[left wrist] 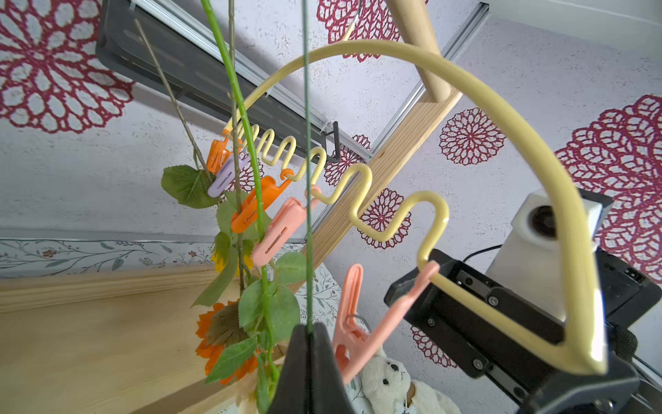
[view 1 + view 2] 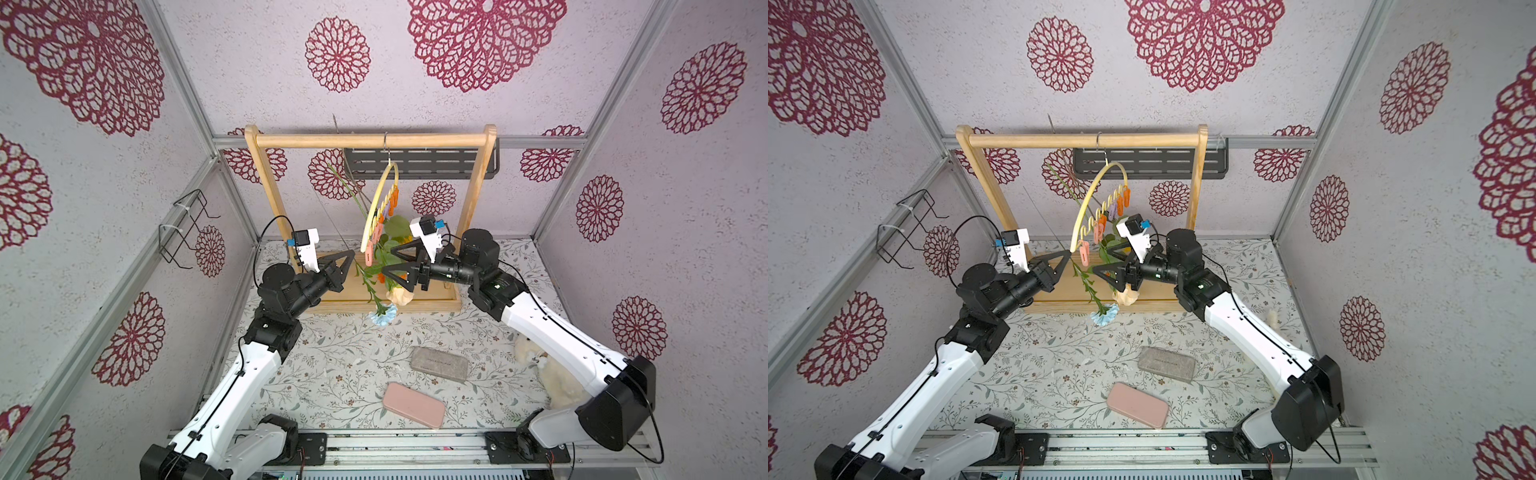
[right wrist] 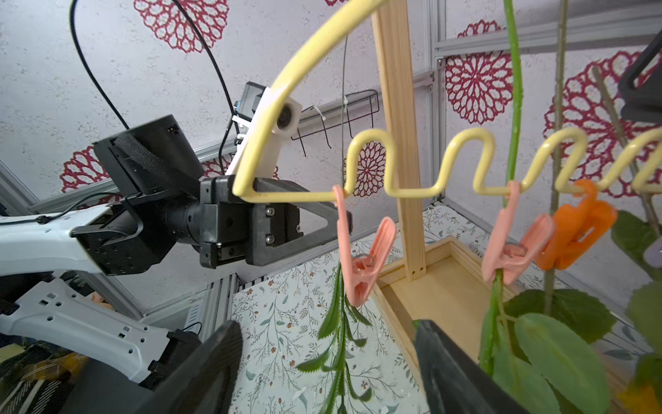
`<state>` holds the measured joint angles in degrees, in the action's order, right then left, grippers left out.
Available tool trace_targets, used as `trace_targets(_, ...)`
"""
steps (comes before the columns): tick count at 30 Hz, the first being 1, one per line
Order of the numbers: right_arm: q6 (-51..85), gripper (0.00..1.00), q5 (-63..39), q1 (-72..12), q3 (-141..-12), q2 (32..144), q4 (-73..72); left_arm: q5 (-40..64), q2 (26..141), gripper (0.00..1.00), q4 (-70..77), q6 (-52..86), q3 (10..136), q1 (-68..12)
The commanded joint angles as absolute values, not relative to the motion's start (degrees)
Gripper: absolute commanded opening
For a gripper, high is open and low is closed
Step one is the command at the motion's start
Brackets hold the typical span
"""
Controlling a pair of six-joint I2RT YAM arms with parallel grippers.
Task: Dry the flowers on a clothes hanger
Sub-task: Open the clamp at the hanger.
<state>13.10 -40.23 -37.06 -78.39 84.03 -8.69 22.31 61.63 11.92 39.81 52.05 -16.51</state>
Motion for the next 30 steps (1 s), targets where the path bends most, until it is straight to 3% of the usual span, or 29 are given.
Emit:
trace_targets(1, 15.8, 0.8, -41.6, -37.0, -82.4, 85.0, -10.5, 23.1, 63.0, 0.0, 16.7, 42.6, 53.2, -16.8)
trace_targets(6, 17.1, 0.79, -42.1, -37.0, -86.6, 88.8, -10.8, 24.1, 64.9, 0.0, 23.8, 48.0, 51.6, -16.8)
trace_targets(14, 17.7, 0.74, -43.1, -37.0, -92.2, 93.1, -9.9, 25.1, 65.2, 0.0, 23.7, 49.2, 51.2, -16.8)
trace_targets(24, 17.3, 0.74, -43.1, -37.1, -92.8, 95.2, -9.8, 26.1, 65.5, 0.0, 24.9, 50.5, 50.4, -16.8)
trace_targets(30, 17.9, 0.63, -44.8, -37.2, -94.5, 96.5, -9.8, 26.2, 64.7, 0.0, 24.7, 50.3, 49.3, -16.5)
